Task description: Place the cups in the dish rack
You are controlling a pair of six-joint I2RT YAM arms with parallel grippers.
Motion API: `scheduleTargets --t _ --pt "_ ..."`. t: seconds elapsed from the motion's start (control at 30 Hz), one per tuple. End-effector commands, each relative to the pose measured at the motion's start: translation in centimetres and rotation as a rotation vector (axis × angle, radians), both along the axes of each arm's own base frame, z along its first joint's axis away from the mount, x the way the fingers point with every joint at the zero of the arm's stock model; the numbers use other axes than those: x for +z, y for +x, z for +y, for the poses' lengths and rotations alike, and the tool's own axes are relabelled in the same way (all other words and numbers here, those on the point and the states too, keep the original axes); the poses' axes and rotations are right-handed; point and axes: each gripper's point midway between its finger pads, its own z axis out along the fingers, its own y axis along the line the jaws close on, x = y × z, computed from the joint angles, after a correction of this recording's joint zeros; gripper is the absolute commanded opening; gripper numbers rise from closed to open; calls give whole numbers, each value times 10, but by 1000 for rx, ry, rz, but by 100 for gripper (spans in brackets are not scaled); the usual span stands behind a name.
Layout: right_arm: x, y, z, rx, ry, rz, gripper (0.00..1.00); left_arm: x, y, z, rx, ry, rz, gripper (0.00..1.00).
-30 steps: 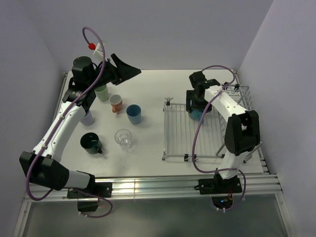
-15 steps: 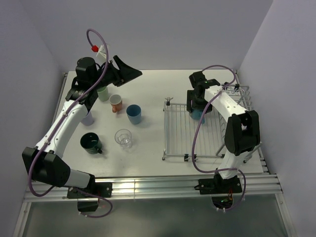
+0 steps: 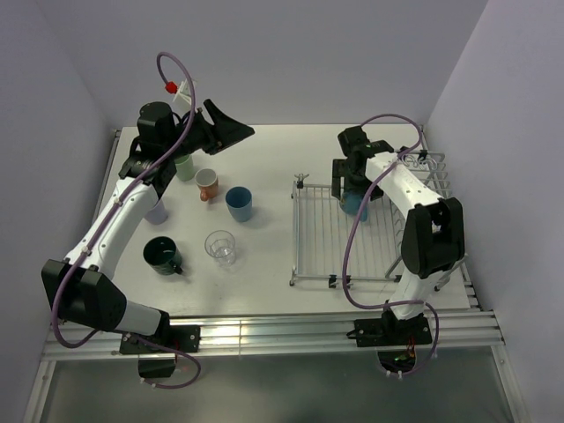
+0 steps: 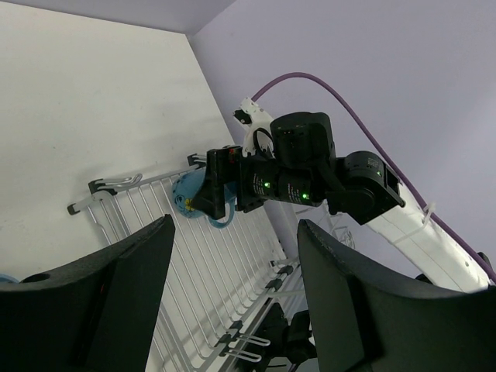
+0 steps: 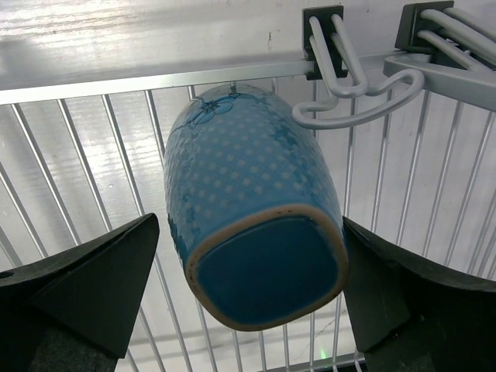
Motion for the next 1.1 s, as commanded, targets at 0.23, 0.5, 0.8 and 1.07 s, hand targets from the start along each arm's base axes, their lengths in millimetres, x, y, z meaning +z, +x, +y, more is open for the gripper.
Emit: scheduleTargets --t 0.23,0.5,0.8,1.07 --pt "58 11 12 4 9 -166 99 10 0 1 0 -7 -50 71" --pt "76 9 23 21 6 -211 99 9 -1 2 3 -2 -50 71" --pt "85 8 25 22 -16 -238 99 8 0 3 8 4 -51 71" --pt "92 8 21 13 -28 -263 99 4 2 2 8 8 -44 71"
